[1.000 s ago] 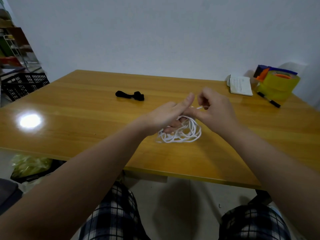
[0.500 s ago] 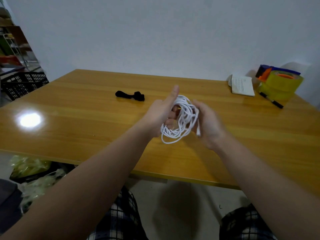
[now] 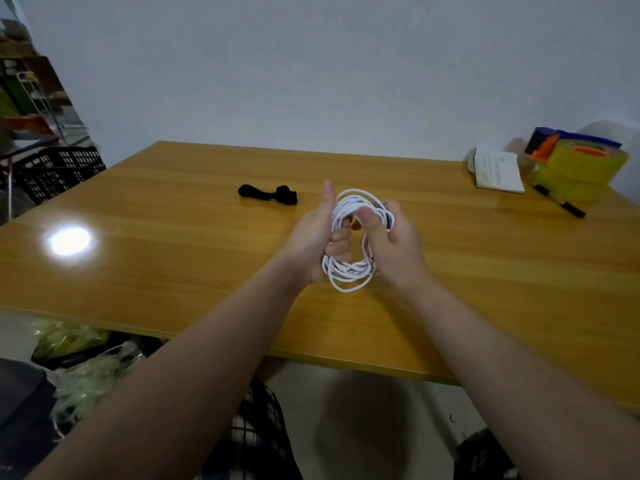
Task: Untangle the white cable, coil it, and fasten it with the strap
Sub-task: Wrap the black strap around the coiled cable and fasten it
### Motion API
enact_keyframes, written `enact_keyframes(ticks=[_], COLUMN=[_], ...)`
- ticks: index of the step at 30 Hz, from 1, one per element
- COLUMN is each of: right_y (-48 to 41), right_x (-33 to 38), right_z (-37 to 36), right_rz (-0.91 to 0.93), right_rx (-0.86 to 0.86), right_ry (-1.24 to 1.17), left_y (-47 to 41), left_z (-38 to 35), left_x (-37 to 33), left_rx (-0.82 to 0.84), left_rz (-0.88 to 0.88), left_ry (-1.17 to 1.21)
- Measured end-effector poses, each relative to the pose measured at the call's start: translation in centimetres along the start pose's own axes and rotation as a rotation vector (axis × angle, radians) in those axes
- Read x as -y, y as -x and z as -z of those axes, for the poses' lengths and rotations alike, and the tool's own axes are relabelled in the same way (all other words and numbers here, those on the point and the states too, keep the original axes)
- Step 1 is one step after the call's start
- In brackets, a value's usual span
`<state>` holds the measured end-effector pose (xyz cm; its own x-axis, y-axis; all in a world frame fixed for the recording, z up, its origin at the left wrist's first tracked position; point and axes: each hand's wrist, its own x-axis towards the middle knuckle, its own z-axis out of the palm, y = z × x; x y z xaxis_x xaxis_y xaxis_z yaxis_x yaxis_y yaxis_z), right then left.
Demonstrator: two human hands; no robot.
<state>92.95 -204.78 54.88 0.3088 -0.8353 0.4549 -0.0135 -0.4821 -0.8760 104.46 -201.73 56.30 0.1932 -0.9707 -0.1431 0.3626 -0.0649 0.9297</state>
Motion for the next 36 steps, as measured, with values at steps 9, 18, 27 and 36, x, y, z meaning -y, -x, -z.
enact_keyframes(ticks=[9,18,27,36], right_y=[-3.0,-5.1,-14.7,-14.2], right_x=[-2.1,-2.0,-6.2,-8.5], right_z=[-3.5,-8.4,-10.4,-9.0], right_rz=[0.006,-0.296,-0.105,-0.101], right_rx=[-0.006,0.33,0.698,0.419], right_ry=[0.318,-0.177,0.435,0.636], left_y=[-1.3,-3.6,-4.4,-4.8], left_z=[2.7,6.6,9.2,9.3], left_x=[-0.5,-1.1,-0.7,-0.7], left_rx=[-0.185,-0.621,-0.659,-0.539], left_rz=[0.01,-0.176,-0.274,-0.28], left_ry=[-0.18,-0.2,-0.173,-0.336])
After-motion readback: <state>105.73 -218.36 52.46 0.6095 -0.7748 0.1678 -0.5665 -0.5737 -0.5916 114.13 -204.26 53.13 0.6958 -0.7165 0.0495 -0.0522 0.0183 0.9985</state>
